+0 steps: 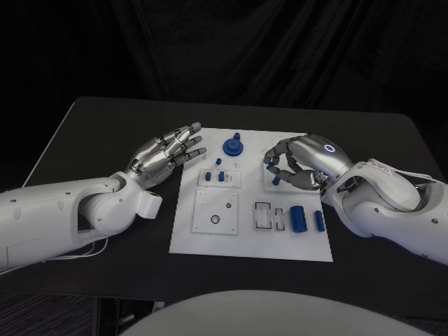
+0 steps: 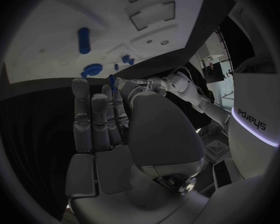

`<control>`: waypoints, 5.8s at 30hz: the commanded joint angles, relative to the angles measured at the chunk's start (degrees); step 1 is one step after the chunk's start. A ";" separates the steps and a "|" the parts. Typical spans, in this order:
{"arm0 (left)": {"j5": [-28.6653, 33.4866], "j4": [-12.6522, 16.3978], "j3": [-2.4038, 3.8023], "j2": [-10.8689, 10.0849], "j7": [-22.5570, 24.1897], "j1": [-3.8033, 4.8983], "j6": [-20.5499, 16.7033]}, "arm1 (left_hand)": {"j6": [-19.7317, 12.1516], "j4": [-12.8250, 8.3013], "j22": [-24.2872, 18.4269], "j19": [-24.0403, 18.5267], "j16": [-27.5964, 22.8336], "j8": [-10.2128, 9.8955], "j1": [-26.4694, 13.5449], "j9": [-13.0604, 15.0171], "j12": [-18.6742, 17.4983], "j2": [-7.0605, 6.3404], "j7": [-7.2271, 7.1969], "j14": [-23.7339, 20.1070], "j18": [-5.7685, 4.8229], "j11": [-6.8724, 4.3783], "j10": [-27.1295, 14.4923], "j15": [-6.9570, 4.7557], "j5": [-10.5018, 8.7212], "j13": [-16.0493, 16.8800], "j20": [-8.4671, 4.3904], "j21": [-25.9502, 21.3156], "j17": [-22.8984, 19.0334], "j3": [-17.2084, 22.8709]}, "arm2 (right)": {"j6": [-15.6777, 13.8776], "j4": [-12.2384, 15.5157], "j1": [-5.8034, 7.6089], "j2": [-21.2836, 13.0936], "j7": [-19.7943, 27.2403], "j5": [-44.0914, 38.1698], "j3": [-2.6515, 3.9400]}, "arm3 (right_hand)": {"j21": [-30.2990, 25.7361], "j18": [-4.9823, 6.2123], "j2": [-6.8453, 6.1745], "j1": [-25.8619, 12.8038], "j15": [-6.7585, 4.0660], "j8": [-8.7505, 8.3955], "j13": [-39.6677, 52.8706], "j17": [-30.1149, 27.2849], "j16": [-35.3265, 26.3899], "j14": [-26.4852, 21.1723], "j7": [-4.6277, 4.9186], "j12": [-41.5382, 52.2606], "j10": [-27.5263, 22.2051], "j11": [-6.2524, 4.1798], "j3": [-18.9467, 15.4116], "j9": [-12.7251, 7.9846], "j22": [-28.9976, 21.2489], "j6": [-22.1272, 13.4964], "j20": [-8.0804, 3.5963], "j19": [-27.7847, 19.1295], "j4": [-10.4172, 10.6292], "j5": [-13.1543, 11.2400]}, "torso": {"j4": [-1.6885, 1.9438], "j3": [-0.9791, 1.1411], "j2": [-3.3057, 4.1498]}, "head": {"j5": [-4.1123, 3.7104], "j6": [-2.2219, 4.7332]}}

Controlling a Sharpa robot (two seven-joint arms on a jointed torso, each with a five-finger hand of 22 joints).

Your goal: Assemble the parts on the task board

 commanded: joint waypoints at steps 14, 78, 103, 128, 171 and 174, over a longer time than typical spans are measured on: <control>0.18 -0.09 0.04 0.49 4.15 -0.15 0.58 | 1.20 0.05 0.27 0.34 0.39 0.56 0.73 0.18 0.68 0.63 0.48 -0.04 -0.24 0.14 0.08 0.39 0.27 0.13 0.25 0.42 0.10 0.76 | 2.91 -0.01 -4.04 6.68 1.99 1.31 -0.27 | 0.29 0.22 -0.27 0.08 -0.29 0.53 -0.11 0.27 0.43 0.85 -0.17 -0.65 0.71 -0.16 -0.50 0.92 3.03 0.78 -0.29 0.70 -0.13 -1.60 | 0.03 -0.01 -0.03 | 3.10 -0.01; 0.94 -0.82 0.04 1.04 3.69 -0.65 1.25 | 1.06 0.18 0.62 0.64 0.67 0.53 0.75 0.13 0.63 0.88 0.59 0.07 -0.30 0.25 -0.05 0.57 0.22 0.10 0.30 0.58 0.15 0.99 | 7.77 -7.50 -7.35 13.08 -1.97 1.41 -0.19 | -1.19 0.42 -0.67 0.82 -0.20 0.16 -0.44 0.06 0.14 0.81 0.05 -1.80 0.30 0.10 -0.56 1.70 2.69 0.26 -0.38 0.20 -0.42 -1.94 | 0.03 -0.04 -0.09 | 4.20 -0.01; 0.96 -0.94 0.04 1.13 3.52 -0.91 1.38 | 1.52 0.01 0.87 0.86 0.91 0.64 0.98 0.18 0.68 0.87 0.81 0.22 -0.41 0.36 -0.10 0.78 0.40 0.10 0.32 0.69 0.19 1.19 | 11.62 -7.80 -7.40 13.41 -1.37 1.41 -0.19 | -12.00 1.15 -2.47 -1.43 4.48 -9.93 3.10 -7.00 -5.40 -10.27 -0.26 -0.74 -21.93 5.20 -7.09 -6.41 0.40 -12.03 3.81 -5.91 4.30 -6.31 | 0.05 -0.05 -0.12 | 4.16 -0.01; 1.68 -1.20 0.04 1.04 3.63 -1.01 0.96 | 2.51 -0.15 1.04 1.04 1.10 0.89 1.15 0.31 0.93 0.77 0.95 0.31 -0.52 0.45 -0.01 0.85 0.52 0.14 0.32 0.78 0.22 1.32 | 10.24 0.93 1.14 -3.26 -4.63 1.41 0.01 | 1.62 -0.57 -0.65 -0.68 3.55 -10.16 -6.49 4.22 5.42 4.14 0.19 -6.39 -17.72 4.67 -9.52 -14.73 4.10 -6.56 3.15 5.40 6.31 -2.76 | 0.15 -0.04 -0.21 | 2.97 -0.01; 1.76 -1.55 0.05 1.41 3.68 -1.63 1.56 | 2.36 -0.79 0.92 1.14 1.11 0.89 1.88 0.26 0.86 0.95 0.96 0.22 -0.79 0.49 -0.16 0.94 1.02 0.12 0.31 0.80 0.19 2.07 | 8.04 -8.25 -1.42 -1.54 -3.46 3.69 -0.88 | 15.19 -2.31 1.16 -0.49 2.23 -8.76 -12.49 10.10 9.91 10.03 -1.48 -9.58 -5.60 3.08 -12.14 -21.55 6.45 -8.96 2.03 10.88 8.24 -6.44 | 0.14 0.03 -0.01 | 1.98 -0.01; 1.76 -1.56 0.05 1.42 3.65 -1.70 1.59 | 2.41 -0.90 0.94 1.17 1.15 0.90 1.99 0.26 0.88 1.01 0.98 0.23 -0.83 0.50 -0.16 0.95 1.09 0.12 0.30 0.81 0.20 2.21 | 7.89 -9.24 -1.66 -0.57 -3.07 3.79 -0.87 | 15.91 -2.42 1.20 -0.25 1.81 -8.22 -13.26 10.27 9.90 10.43 -1.01 -10.80 -3.10 2.62 -11.82 -21.59 6.55 -6.99 1.62 11.18 8.64 -6.51 | 0.15 0.04 -0.03 | 1.86 -0.01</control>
